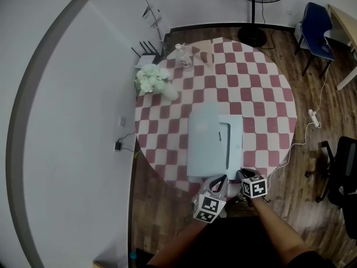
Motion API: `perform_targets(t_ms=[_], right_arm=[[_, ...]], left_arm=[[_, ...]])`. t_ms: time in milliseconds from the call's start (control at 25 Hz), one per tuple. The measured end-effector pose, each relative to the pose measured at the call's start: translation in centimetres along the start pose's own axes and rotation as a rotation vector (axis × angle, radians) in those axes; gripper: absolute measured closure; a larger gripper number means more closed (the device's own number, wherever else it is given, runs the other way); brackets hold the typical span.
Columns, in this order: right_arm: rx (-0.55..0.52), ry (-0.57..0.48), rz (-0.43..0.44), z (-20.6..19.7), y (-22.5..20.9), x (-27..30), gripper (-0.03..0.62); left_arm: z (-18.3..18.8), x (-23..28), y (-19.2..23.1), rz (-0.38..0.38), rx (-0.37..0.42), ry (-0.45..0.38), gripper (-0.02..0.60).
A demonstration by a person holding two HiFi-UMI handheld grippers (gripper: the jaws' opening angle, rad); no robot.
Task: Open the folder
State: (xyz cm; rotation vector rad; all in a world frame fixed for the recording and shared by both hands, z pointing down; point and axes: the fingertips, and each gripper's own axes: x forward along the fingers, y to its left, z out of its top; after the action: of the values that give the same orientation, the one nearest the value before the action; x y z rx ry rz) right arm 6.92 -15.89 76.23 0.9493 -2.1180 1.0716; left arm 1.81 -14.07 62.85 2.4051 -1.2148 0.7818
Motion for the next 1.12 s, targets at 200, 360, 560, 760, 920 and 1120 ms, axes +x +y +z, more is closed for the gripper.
perform_targets(t_ms=[200, 360, 560, 760, 920, 1120], right_arm=[[0.017, -0.005, -0.042, 0.0, 0.2, 0.1, 0.528], [0.015, 0.0, -0.079, 0.1, 0.4, 0.1, 0.528], [-0.061, 0.003, -0.139, 0.1, 1.4, 0.1, 0.546], [-0.136, 0.01, -0.21, 0.2, 2.5, 0.2, 0.582], [-0.122, 0.018, -0.239, -0.1, 2.4, 0.5, 0.582], [-0.126, 0.025, -0.289, 0.2, 2.9, 0.8, 0.597]], left_arm=[[1.7, -3.5, 3.4, 0.037, -0.08, -0.08, 0.583], [2.4, -6.7, 6.7, 0.088, -0.16, -0.139, 0.583], [1.7, -10.5, 10.3, 0.159, -0.178, -0.174, 0.583], [0.4, -13.7, 15.0, 0.251, -0.211, -0.193, 0.581], [-1.4, -15.6, 18.9, 0.323, -0.226, -0.191, 0.581], [-4.0, -17.5, 23.9, 0.43, -0.263, -0.185, 0.581]])
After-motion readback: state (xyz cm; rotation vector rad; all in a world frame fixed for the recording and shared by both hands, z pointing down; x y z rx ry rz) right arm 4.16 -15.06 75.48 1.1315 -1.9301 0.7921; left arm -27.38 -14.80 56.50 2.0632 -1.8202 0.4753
